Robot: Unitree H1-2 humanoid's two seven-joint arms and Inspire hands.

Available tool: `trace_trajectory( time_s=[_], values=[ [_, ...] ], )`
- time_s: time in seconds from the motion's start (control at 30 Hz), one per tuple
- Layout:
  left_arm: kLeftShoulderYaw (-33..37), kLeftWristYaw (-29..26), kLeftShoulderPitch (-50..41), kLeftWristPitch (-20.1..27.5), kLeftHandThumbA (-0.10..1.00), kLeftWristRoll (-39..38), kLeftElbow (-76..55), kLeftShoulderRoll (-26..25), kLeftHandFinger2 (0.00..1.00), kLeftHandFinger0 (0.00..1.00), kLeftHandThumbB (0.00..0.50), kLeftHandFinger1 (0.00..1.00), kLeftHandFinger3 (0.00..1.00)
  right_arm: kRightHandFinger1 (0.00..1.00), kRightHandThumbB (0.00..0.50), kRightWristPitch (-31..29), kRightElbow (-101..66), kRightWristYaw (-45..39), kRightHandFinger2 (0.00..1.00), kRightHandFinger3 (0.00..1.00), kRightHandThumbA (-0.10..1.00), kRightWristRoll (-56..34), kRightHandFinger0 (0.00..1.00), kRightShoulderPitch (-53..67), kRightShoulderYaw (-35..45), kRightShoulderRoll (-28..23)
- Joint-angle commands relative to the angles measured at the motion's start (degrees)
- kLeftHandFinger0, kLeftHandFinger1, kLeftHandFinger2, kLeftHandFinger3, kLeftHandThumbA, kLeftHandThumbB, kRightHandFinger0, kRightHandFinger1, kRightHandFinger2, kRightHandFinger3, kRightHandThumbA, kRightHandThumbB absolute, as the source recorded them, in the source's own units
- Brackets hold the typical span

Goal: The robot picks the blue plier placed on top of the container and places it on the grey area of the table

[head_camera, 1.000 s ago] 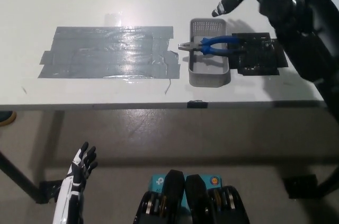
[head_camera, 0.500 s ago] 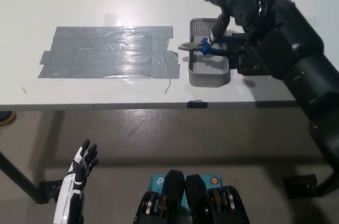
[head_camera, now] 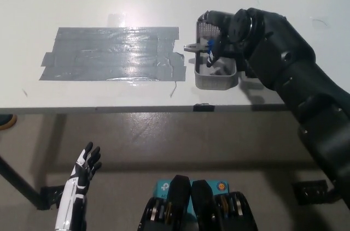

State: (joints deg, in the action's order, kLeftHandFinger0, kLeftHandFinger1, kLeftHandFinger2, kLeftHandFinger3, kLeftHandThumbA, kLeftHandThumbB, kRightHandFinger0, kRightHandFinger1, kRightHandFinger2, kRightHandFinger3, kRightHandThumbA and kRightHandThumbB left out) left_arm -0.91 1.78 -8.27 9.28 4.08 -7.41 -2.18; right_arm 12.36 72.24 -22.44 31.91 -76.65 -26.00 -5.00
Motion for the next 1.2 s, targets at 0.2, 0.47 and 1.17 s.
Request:
trace_trajectory(
  time_s=[0.2, 0.47, 1.17],
  values=[
    [-0.12, -0.52, 1.07, 0.74, 1.00, 0.17, -1.72, -0.32, 1.00, 1.00, 0.000, 1.00, 1.00, 1.00, 0.396, -2.57, 2.85, 4.70, 1.00, 1.00, 0.95, -0.81, 1.00, -4.56, 0.21, 0.44],
    [-0.17, -0.61, 1.28, 0.96, 1.00, 0.58, -1.60, -0.60, 1.00, 1.00, 0.000, 1.00, 1.00, 1.00, 0.374, -3.44, 3.69, 4.84, 1.00, 1.00, 0.96, -0.92, 1.00, -3.68, -0.02, -0.23],
    [-0.36, -1.26, 2.98, 2.89, 1.00, 1.42, -0.85, -1.07, 1.00, 1.00, 0.000, 1.00, 1.00, 1.00, 0.364, -4.45, 5.65, 6.28, 1.00, 1.00, 0.96, -0.42, 1.00, -1.46, -1.65, -0.62]
  ],
)
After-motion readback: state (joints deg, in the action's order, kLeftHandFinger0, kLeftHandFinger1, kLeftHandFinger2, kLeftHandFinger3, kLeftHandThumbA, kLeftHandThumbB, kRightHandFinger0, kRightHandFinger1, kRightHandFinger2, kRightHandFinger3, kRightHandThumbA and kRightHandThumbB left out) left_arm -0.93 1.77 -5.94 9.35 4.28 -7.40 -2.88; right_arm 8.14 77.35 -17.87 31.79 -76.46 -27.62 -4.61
